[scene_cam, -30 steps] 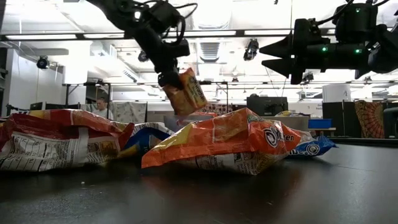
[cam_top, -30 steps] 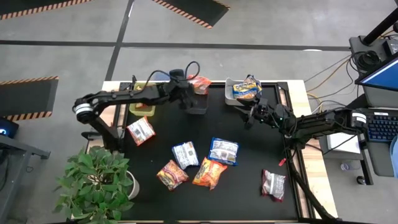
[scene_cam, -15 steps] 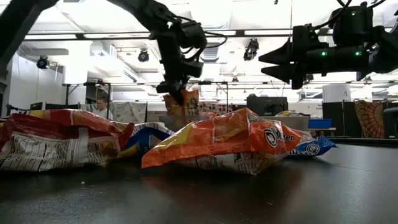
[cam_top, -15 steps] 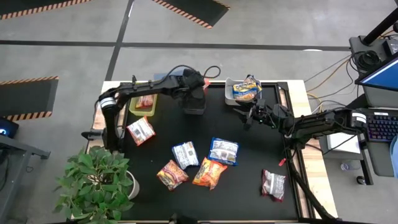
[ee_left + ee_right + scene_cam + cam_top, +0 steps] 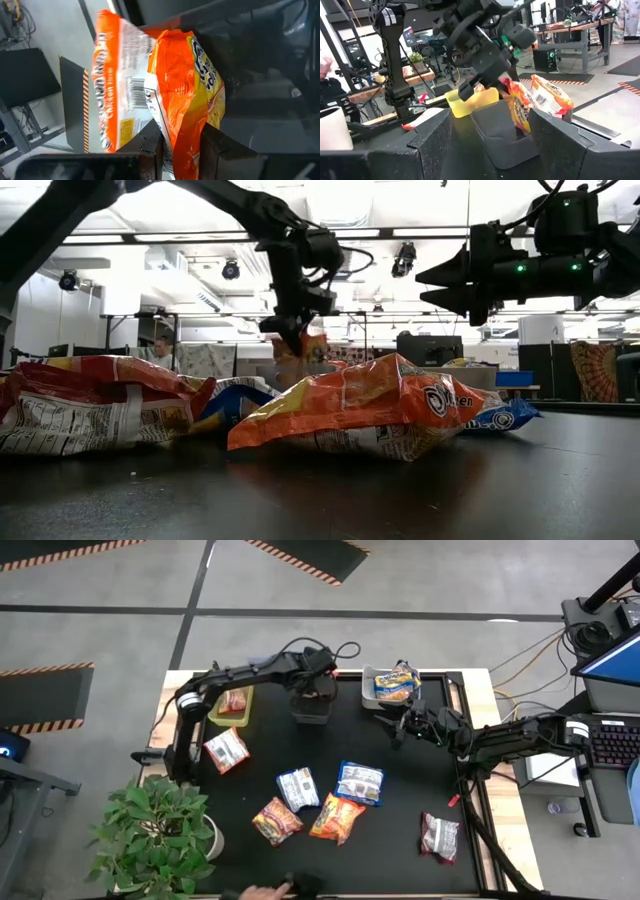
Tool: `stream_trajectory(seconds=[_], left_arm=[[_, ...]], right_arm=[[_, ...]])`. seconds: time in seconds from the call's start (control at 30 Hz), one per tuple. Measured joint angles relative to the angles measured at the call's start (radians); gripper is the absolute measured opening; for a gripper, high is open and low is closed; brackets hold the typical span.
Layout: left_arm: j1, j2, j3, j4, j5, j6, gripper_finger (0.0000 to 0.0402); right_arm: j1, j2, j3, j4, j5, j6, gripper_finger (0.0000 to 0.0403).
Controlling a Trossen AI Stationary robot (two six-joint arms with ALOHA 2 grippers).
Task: Sort Maruchan noodles
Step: Put the orange noodle pack into the black bin
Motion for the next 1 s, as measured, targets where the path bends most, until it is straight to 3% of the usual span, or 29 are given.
stream_trajectory(seconds=[0.77,1.0], left_arm=[[0.000,0.028,0.001,0.109,-0.065,0.003,0.0167],[0.001,0.028,0.001,0.145,-0.156,0.005,0.0182]], right_arm=[[0.000,0.000,0.000,0.000,-0.001,0.006,0.0249],[0.000,0.000,0.000,0.000,-0.003,0.007,0.0249]])
